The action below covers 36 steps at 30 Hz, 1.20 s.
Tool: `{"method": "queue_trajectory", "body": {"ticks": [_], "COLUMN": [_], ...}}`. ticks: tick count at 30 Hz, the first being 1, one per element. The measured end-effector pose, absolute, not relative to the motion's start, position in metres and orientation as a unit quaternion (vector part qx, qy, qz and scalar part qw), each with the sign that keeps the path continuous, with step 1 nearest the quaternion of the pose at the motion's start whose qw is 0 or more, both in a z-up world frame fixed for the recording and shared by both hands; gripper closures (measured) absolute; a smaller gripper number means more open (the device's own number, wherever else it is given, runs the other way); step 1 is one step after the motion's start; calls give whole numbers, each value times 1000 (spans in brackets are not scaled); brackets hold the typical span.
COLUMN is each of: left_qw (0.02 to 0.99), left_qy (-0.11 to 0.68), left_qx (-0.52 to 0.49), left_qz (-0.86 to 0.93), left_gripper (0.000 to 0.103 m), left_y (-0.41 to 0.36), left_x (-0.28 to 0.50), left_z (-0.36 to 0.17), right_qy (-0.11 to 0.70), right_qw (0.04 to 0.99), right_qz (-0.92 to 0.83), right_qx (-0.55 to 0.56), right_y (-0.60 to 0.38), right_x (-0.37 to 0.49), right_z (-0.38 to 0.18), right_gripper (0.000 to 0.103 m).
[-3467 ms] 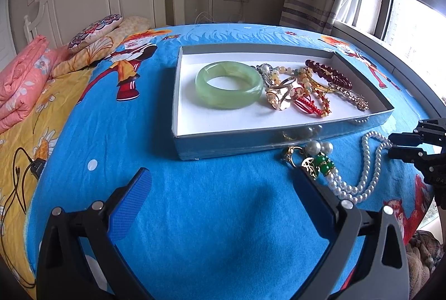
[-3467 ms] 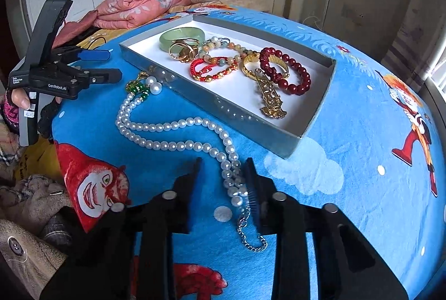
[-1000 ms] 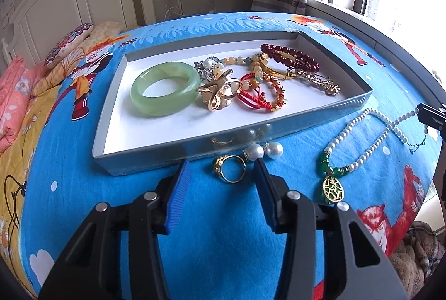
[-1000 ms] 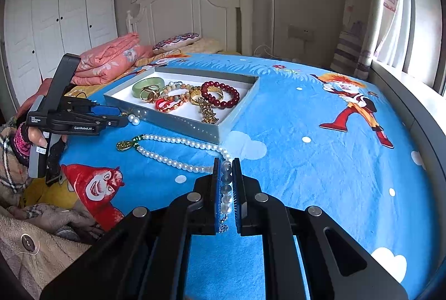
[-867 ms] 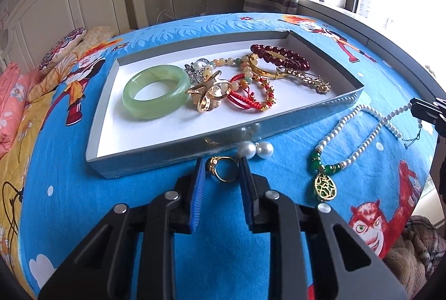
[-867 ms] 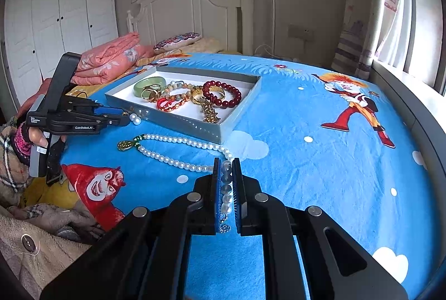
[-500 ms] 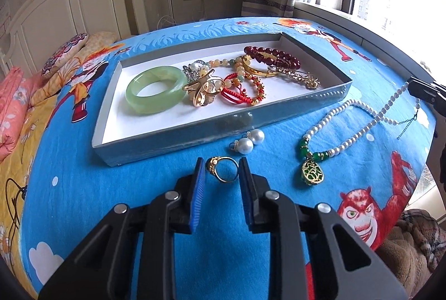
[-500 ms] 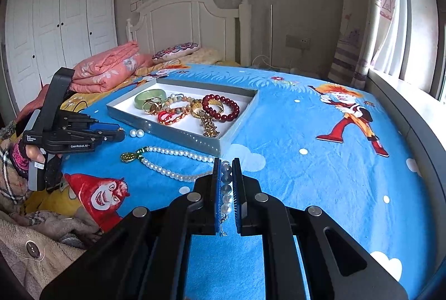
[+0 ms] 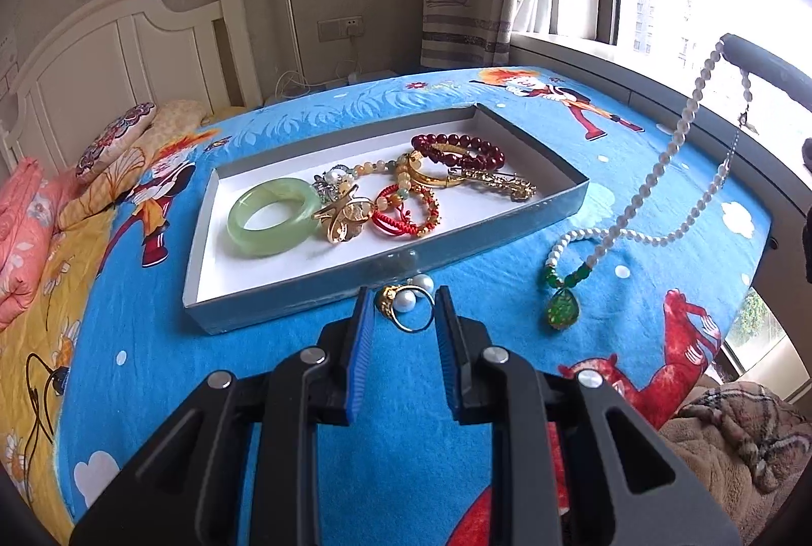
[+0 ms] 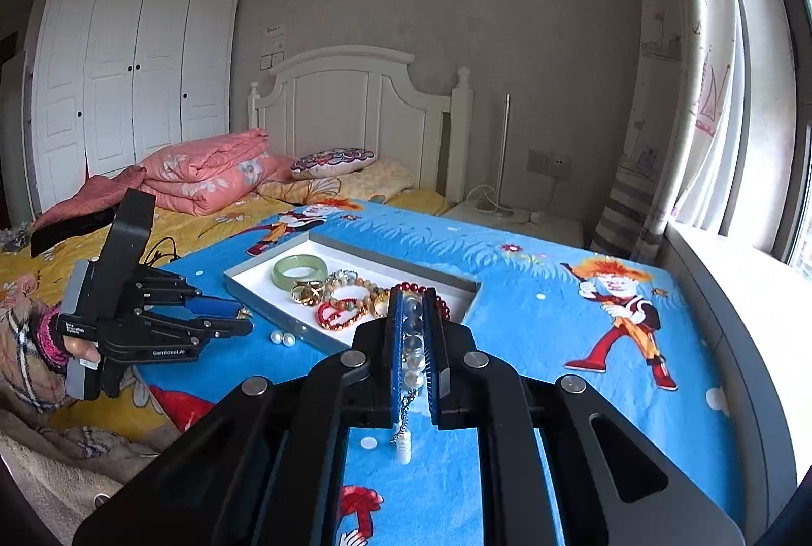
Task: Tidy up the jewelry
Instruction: 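Raise the necklace high with the right gripper while the left lifts the gold ring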
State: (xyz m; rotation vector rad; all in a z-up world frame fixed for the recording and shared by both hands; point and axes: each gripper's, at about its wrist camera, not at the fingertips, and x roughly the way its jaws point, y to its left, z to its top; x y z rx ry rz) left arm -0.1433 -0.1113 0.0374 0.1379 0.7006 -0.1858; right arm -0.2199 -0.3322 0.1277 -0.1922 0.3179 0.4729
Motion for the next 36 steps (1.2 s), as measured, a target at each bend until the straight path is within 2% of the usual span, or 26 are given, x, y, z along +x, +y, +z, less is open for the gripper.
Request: {"method": "queue_trajectory", "body": {"ticks": [26,36], "left_qw": [936,934], "left_qy": [334,338], "left_qx": [57,56], "left_qz": [-93,-99], "left_gripper": [79,79], "left_y": [-102,-106], "left_x": [-136,-116], "left_z": [49,50], "right_qy": [80,95], "right_qw": [959,959], "right_qz": [234,227], "right_qx": [-136,-139], "right_y": [-292,-274], "right_x": [-198,-155], "right_z": [200,207], "right_gripper": [93,93]}}
